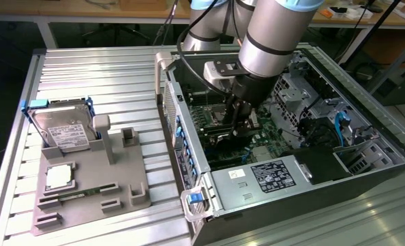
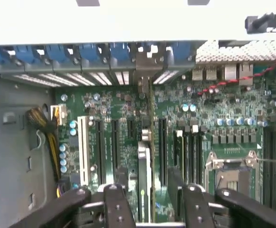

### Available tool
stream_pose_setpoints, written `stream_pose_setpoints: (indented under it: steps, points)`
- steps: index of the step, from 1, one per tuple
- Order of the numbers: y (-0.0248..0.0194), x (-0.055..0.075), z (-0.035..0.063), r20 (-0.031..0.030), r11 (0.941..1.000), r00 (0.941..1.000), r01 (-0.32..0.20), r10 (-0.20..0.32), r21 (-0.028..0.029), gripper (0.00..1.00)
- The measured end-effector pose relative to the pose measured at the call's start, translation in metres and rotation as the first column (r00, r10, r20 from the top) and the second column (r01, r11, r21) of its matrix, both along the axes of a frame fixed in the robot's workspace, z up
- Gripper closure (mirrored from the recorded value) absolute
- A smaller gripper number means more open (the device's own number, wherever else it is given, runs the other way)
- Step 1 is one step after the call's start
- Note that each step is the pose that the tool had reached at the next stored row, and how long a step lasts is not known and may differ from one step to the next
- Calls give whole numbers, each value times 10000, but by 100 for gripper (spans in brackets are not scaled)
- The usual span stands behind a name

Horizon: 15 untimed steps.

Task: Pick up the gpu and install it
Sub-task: 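Insert the gpu into the slot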

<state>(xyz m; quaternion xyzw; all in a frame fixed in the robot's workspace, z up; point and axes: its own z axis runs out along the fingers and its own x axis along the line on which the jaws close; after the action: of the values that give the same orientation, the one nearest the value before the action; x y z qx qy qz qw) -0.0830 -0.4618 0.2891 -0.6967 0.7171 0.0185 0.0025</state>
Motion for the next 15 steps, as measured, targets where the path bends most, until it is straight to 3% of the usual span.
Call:
stream_pose_setpoints:
  steps: [1,2,5,8,15]
  points:
    - [0,0,1,-1,10000,10000,0,0,-2,55]
    - [0,0,1,-1,10000,10000,0,0,-2,68]
    - [0,0,1,-1,10000,10000,0,0,-2,74]
    - [0,0,2,-1,10000,10000,0,0,-4,89]
    - [0,0,1,-1,10000,10000,0,0,-3,89]
